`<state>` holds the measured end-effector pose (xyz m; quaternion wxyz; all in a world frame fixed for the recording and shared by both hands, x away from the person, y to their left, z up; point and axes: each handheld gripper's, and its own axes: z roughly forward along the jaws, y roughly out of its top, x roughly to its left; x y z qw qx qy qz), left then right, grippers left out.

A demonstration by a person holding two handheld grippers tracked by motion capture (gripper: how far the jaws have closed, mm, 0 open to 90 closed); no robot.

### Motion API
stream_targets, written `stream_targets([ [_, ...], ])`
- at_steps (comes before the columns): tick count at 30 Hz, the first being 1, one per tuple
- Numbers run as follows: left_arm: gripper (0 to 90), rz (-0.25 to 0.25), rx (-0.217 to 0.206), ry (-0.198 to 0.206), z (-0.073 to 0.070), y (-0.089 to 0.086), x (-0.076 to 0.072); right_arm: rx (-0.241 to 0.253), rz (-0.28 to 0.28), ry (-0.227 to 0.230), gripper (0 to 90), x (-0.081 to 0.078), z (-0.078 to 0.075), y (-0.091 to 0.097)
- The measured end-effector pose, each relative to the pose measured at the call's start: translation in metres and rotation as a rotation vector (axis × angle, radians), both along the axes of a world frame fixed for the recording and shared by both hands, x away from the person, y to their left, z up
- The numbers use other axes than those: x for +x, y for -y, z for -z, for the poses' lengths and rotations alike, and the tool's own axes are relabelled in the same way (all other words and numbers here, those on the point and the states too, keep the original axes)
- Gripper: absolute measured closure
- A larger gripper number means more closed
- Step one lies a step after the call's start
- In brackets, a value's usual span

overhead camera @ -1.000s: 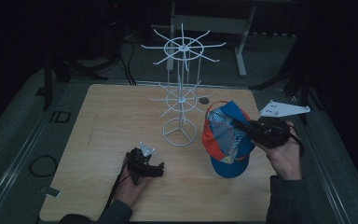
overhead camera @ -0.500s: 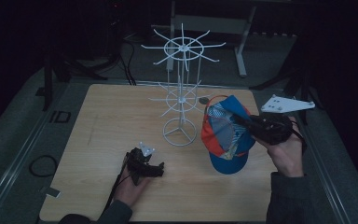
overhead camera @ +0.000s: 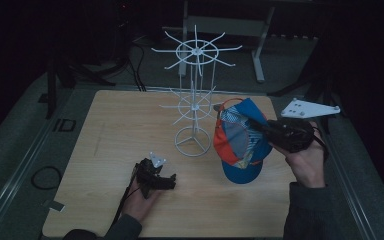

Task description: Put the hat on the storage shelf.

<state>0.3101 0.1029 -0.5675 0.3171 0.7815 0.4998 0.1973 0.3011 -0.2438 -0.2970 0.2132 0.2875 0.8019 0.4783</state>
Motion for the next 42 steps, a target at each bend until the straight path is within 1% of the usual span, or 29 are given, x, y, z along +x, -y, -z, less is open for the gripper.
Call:
stream_targets([
  [6,2.6,0.0,0.0,0.0,0.0,0.0,0.0,0.039,-0.032,-0.002,87.8,-0.001,-0.003,0.001],
  [11,2.6,0.0,0.0,0.0,0.0,0.0,0.0,0.048,-0.035,0.006,87.9,-0.001,-0.003,0.001],
  [16,2.6,0.0,0.0,0.0,0.0,0.0,0.0,0.067,-0.042,0.016,87.9,-0.002,-0.005,0.002],
  [18,2.6,0.0,0.0,0.0,0.0,0.0,0.0,0.079,-0.045,0.032,87.9,-0.004,-0.009,0.002],
  [23,2.6,0.0,0.0,0.0,0.0,0.0,0.0,0.083,-0.054,0.052,87.9,-0.005,-0.012,0.001],
  [28,2.6,0.0,0.0,0.0,0.0,0.0,0.0,0.103,-0.065,0.072,87.9,-0.006,-0.015,0.002],
  [33,2.6,0.001,0.0,0.0,0.0,0.0,0.0,0.105,-0.063,0.092,87.9,-0.008,-0.021,0.001],
  [35,2.6,0.001,0.0,0.0,0.0,0.0,0.0,0.098,-0.063,0.101,87.9,-0.008,-0.022,0.001],
  [38,2.6,0.0,0.0,0.0,0.0,0.0,0.0,0.092,-0.061,0.101,87.9,-0.008,-0.024,0.001],
  [42,2.6,0.001,0.0,0.0,0.0,0.0,0.0,0.097,-0.061,0.1,87.9,-0.006,-0.026,0.002],
])
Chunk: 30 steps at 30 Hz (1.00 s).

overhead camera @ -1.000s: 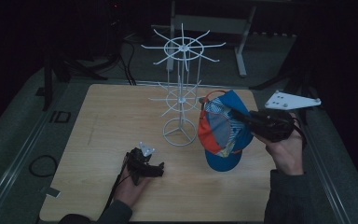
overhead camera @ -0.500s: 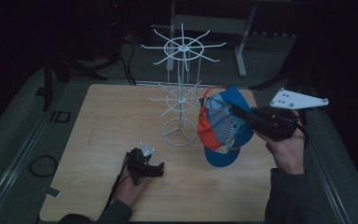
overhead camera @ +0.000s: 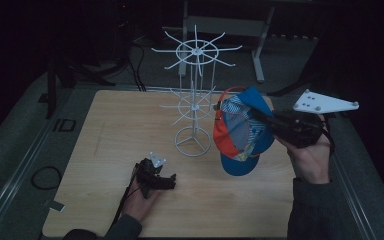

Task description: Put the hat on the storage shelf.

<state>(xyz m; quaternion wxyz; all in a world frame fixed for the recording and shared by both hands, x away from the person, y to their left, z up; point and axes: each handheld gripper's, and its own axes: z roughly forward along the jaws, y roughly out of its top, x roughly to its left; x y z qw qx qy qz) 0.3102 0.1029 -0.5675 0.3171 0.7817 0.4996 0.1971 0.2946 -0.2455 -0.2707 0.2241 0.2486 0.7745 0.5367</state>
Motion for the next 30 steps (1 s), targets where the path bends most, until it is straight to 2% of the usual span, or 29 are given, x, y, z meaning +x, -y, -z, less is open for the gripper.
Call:
stream_targets([
  [30,2.7,0.0,0.001,0.0,0.0,0.0,0.0,0.039,0.015,0.032,87.8,0.004,-0.017,0.007],
])
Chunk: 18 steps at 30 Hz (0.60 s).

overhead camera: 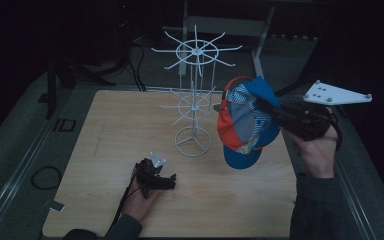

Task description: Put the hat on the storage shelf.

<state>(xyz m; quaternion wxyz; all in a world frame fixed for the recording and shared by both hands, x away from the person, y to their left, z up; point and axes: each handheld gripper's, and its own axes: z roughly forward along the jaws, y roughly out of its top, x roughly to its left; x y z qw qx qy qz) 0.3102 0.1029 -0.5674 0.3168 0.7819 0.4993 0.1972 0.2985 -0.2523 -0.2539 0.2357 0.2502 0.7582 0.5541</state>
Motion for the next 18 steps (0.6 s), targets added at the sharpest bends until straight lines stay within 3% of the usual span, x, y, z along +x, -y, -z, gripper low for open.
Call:
stream_targets([
  [18,2.6,0.001,0.001,-0.001,0.0,0.0,0.0,0.019,0.004,0.032,87.6,-0.001,-0.015,-0.002],
])
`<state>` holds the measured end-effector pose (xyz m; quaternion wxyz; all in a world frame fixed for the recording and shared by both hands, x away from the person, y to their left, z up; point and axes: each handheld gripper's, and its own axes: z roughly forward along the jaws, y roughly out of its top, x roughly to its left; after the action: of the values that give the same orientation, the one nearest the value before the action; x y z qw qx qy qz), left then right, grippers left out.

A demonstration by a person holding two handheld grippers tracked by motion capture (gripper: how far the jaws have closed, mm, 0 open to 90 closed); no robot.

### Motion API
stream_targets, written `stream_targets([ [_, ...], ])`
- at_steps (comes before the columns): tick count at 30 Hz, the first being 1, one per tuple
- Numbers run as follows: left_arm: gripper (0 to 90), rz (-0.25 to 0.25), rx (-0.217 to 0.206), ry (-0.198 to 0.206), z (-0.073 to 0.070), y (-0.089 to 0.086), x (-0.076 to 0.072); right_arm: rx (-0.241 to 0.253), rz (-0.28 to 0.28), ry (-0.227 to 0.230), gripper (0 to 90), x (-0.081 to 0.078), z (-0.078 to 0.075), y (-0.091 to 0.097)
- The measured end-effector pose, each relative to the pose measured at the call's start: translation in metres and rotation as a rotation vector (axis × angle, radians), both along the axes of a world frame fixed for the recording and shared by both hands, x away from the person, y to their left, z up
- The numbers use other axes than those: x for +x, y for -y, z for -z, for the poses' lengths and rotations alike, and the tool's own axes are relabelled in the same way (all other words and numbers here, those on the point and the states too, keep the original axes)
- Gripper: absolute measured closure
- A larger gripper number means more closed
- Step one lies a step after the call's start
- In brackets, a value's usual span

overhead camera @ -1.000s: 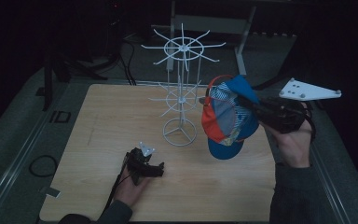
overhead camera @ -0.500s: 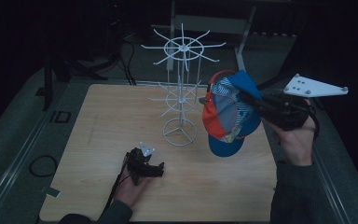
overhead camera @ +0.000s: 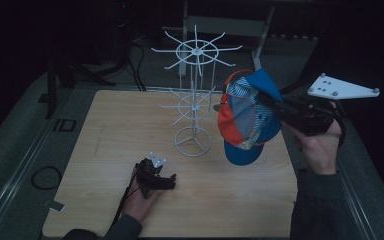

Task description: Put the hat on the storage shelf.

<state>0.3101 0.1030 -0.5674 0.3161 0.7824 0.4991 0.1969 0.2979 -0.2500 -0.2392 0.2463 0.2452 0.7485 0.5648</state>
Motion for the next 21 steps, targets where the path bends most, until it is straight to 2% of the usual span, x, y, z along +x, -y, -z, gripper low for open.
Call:
stream_targets([
  [5,2.6,0.0,0.0,0.001,0.0,0.0,0.0,0.02,-0.009,0.024,87.5,-0.001,-0.007,-0.003],
  [13,2.6,0.001,0.001,0.0,0.0,0.0,0.0,0.045,-0.014,0.029,87.6,0.005,-0.012,-0.006],
  [21,2.6,0.0,0.0,0.002,0.0,0.0,0.0,0.032,-0.015,-0.029,86.9,0.026,-0.002,-0.014],
])
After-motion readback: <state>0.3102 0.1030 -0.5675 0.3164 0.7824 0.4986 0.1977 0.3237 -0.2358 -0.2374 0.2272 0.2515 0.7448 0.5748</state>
